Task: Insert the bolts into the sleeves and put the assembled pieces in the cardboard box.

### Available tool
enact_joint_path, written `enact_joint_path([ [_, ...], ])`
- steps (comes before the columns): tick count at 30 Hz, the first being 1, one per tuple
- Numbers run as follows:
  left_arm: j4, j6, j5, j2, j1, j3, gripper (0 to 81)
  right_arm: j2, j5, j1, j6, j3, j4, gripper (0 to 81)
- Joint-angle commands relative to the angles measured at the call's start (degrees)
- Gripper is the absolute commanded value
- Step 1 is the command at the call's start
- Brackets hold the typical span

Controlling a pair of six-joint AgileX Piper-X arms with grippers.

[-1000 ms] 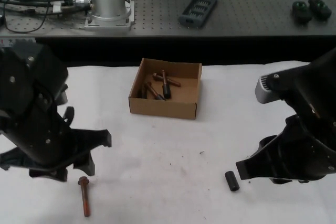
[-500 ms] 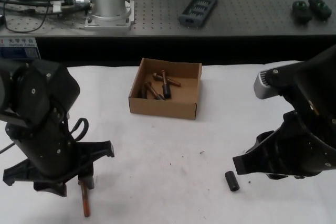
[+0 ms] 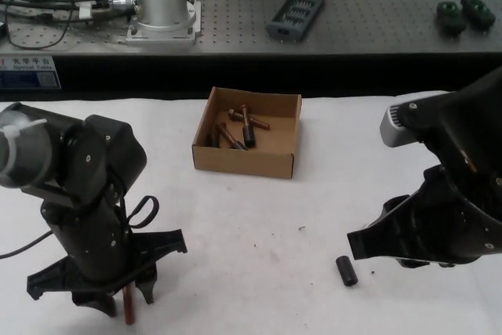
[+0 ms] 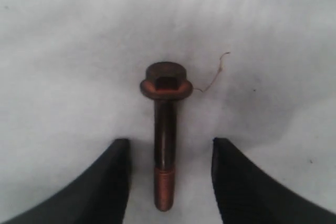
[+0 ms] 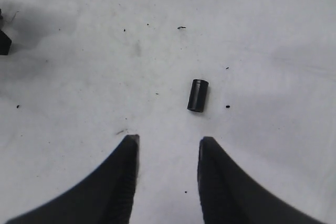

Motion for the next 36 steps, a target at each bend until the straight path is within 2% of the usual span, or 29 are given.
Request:
enact_joint_path([
  [1, -0.61, -2.09, 0.04, 1.09, -0.3, -0.08, 27.2, -0.46, -0.12, -0.34, 0.48, 0.1, -1.38, 28.3],
  [8, -3.94, -2.85, -0.19, 1.09, -0.3, -0.08, 0.5, -0.46, -0.12, -0.34, 0.48, 0.1, -1.38, 28.3],
  [12, -6.15, -2.37, -0.12, 1.09, -0.3, -0.08, 0.6, -0.46, -0.12, -0.34, 0.47, 0.1, -1.15, 28.3],
  [17, -9.58, 3.63, -1.21, -1.3, -0.3, -0.08, 0.6, -0.31, -4.23, -0.73, 0.47, 0.15, -0.76, 28.3],
  [22, -11.99, 5.75, -1.73, -3.95, -0.3, 0.03, 0.6, 0.15, -4.23, -0.73, 0.47, 0.15, 0.52, 28.3],
  [36, -2.66, 7.02, -0.86, -3.74, -0.3, 0.03, 0.6, 0.5, -4.23, -0.73, 0.47, 0.15, 0.78, 28.3],
])
